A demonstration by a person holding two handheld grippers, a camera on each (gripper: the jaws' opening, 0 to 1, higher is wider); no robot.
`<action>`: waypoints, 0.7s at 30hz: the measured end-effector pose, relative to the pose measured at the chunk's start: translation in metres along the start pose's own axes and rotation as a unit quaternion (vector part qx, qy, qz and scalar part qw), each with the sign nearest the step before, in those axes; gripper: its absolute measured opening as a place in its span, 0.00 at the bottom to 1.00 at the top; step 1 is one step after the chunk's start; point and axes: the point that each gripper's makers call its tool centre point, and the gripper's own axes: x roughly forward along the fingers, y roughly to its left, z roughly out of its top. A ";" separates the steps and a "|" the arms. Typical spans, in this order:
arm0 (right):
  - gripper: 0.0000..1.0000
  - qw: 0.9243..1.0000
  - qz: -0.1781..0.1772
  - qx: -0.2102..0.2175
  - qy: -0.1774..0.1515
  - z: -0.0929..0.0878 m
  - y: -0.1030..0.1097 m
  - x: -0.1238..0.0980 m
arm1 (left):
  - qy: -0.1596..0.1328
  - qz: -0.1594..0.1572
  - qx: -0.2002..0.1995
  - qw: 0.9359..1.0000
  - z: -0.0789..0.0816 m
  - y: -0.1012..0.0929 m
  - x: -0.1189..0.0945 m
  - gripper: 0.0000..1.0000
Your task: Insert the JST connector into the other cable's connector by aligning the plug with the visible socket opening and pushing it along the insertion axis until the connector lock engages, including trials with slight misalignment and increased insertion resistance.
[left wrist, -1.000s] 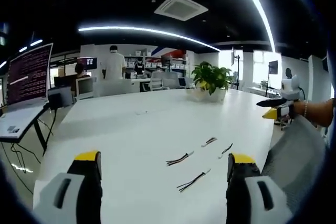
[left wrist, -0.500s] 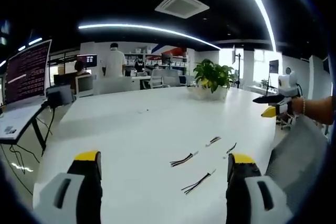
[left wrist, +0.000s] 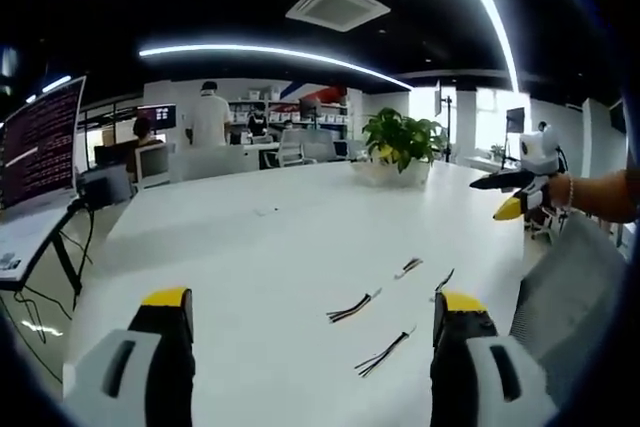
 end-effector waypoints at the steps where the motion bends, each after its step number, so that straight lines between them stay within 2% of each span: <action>1: 0.96 1.000 0.002 -0.002 0.001 0.000 0.000 0.001 | 0.002 -0.002 0.001 1.000 -0.001 0.000 0.001 0.99; 13: 0.93 1.000 0.019 -0.015 0.010 -0.001 0.001 0.016 | 0.014 -0.021 0.007 1.000 -0.005 -0.003 0.014 0.99; 21: 0.92 0.999 0.034 -0.023 0.020 -0.005 0.004 0.027 | 0.017 -0.033 0.016 0.999 -0.002 -0.008 0.022 0.99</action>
